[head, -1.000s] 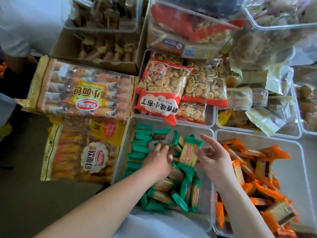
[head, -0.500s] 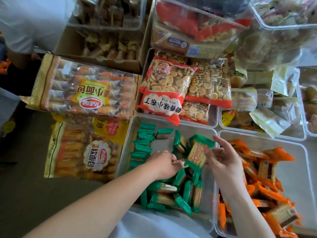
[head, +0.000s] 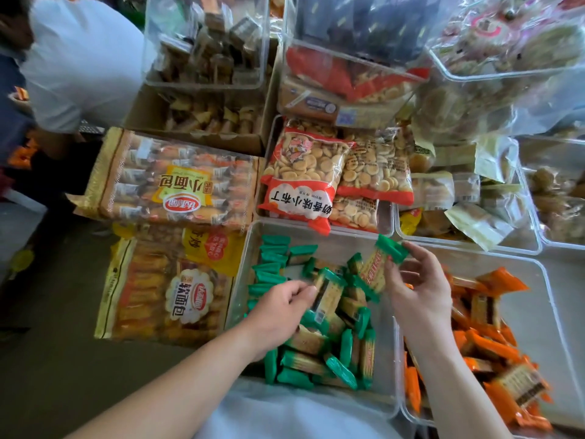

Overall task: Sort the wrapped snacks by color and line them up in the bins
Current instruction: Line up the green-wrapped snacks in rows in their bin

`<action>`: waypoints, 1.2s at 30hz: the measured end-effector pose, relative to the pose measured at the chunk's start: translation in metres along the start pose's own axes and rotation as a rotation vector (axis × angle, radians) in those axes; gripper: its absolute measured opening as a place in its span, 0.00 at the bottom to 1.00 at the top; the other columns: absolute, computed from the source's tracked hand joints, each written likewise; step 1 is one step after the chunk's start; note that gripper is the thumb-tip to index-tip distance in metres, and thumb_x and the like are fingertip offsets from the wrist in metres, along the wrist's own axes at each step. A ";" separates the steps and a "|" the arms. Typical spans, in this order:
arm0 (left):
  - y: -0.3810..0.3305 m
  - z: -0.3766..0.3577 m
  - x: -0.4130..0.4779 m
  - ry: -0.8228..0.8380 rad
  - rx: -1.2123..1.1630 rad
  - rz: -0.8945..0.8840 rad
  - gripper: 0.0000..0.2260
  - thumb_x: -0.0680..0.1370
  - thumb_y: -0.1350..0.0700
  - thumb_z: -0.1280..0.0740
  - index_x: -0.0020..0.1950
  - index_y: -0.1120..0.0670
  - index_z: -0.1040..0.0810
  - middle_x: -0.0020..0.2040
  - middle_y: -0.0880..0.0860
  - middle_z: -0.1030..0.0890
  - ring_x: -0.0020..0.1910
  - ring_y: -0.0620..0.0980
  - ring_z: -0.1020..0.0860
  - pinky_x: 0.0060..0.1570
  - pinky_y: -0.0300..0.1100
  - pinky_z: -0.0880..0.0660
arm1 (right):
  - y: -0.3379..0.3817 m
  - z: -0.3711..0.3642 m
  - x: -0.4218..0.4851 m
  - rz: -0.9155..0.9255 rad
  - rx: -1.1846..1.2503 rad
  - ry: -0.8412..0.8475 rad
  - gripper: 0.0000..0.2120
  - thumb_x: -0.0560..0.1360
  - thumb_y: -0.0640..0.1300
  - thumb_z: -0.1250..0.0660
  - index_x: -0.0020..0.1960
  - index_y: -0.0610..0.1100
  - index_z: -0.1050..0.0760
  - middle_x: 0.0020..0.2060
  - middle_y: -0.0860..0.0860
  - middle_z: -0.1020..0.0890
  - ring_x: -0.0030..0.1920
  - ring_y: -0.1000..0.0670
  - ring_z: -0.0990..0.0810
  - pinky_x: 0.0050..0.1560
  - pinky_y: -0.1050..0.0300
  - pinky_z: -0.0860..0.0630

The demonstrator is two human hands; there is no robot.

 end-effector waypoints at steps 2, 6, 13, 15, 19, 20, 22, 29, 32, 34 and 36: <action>0.002 0.003 -0.008 0.013 -0.120 0.025 0.10 0.86 0.48 0.36 0.59 0.50 0.17 0.55 0.54 0.14 0.55 0.53 0.16 0.52 0.55 0.18 | -0.001 -0.006 -0.007 -0.020 0.009 0.077 0.17 0.79 0.42 0.27 0.65 0.56 0.23 0.45 0.49 0.18 0.39 0.58 0.21 0.38 0.62 0.22; -0.001 0.007 -0.023 0.016 -0.232 0.029 0.10 0.87 0.53 0.37 0.63 0.51 0.19 0.57 0.52 0.13 0.58 0.54 0.16 0.56 0.58 0.17 | -0.009 -0.018 -0.019 -0.088 0.081 0.185 0.17 0.78 0.43 0.26 0.62 0.58 0.21 0.46 0.45 0.16 0.49 0.43 0.15 0.50 0.41 0.15; -0.026 0.030 -0.043 -0.226 0.067 -0.214 0.06 0.82 0.46 0.32 0.52 0.47 0.20 0.44 0.45 0.17 0.44 0.42 0.19 0.49 0.47 0.21 | 0.001 -0.033 -0.037 -0.165 0.218 0.347 0.13 0.78 0.39 0.27 0.61 0.50 0.19 0.50 0.41 0.14 0.49 0.45 0.12 0.44 0.53 0.14; -0.030 0.024 -0.047 -0.171 0.083 -0.226 0.08 0.79 0.44 0.29 0.52 0.46 0.23 0.46 0.45 0.18 0.46 0.43 0.20 0.50 0.44 0.22 | 0.007 -0.039 -0.041 -0.167 0.242 0.402 0.12 0.78 0.37 0.27 0.60 0.46 0.19 0.51 0.37 0.16 0.49 0.42 0.12 0.44 0.53 0.14; -0.028 0.019 -0.049 -0.110 0.085 -0.225 0.09 0.77 0.45 0.27 0.50 0.45 0.25 0.46 0.45 0.20 0.47 0.44 0.22 0.51 0.43 0.23 | 0.015 -0.049 -0.047 -0.211 0.288 0.409 0.12 0.78 0.36 0.27 0.59 0.45 0.20 0.50 0.37 0.16 0.51 0.37 0.13 0.50 0.43 0.14; -0.026 0.021 -0.049 -0.112 0.068 -0.217 0.07 0.77 0.47 0.27 0.50 0.43 0.24 0.48 0.42 0.20 0.51 0.43 0.22 0.56 0.43 0.23 | 0.015 -0.049 -0.047 -0.235 0.304 0.391 0.11 0.78 0.36 0.28 0.59 0.45 0.20 0.49 0.38 0.15 0.51 0.38 0.13 0.53 0.41 0.15; -0.023 0.026 -0.050 -0.153 0.042 -0.217 0.09 0.78 0.51 0.27 0.53 0.39 0.23 0.52 0.40 0.19 0.56 0.40 0.21 0.62 0.45 0.23 | 0.016 -0.049 -0.047 -0.277 0.334 0.371 0.11 0.78 0.37 0.28 0.60 0.44 0.21 0.48 0.41 0.13 0.52 0.40 0.12 0.55 0.40 0.16; -0.019 0.032 -0.047 -0.209 -0.058 -0.198 0.28 0.78 0.58 0.24 0.72 0.38 0.31 0.60 0.42 0.19 0.56 0.37 0.19 0.57 0.40 0.18 | 0.020 -0.049 -0.051 -0.298 0.315 0.371 0.10 0.80 0.36 0.31 0.61 0.43 0.24 0.50 0.45 0.12 0.51 0.43 0.12 0.53 0.44 0.15; -0.017 0.041 -0.043 -0.283 -0.064 -0.165 0.17 0.78 0.57 0.26 0.63 0.43 0.22 0.53 0.42 0.15 0.54 0.42 0.17 0.52 0.40 0.17 | 0.018 -0.048 -0.048 -0.295 0.295 0.369 0.10 0.81 0.35 0.32 0.60 0.44 0.24 0.48 0.47 0.12 0.50 0.45 0.12 0.49 0.50 0.14; -0.016 0.043 -0.040 -0.264 -0.119 -0.143 0.11 0.79 0.58 0.26 0.58 0.44 0.18 0.51 0.43 0.14 0.53 0.44 0.16 0.55 0.45 0.17 | 0.018 -0.050 -0.048 -0.290 0.284 0.397 0.10 0.81 0.35 0.32 0.60 0.44 0.24 0.48 0.48 0.12 0.51 0.47 0.12 0.47 0.52 0.14; -0.018 0.038 -0.037 -0.205 -0.154 -0.144 0.11 0.79 0.60 0.26 0.58 0.46 0.17 0.51 0.44 0.13 0.54 0.44 0.16 0.58 0.48 0.17 | 0.018 -0.053 -0.049 -0.274 0.260 0.452 0.10 0.81 0.34 0.32 0.60 0.44 0.23 0.48 0.48 0.12 0.51 0.47 0.12 0.46 0.54 0.14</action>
Point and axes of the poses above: each hand's wrist, its own x-axis towards the middle knuckle, its own z-axis out of the back of the hand, y = z × x, the point moved 4 cm from there along x, towards the middle knuckle
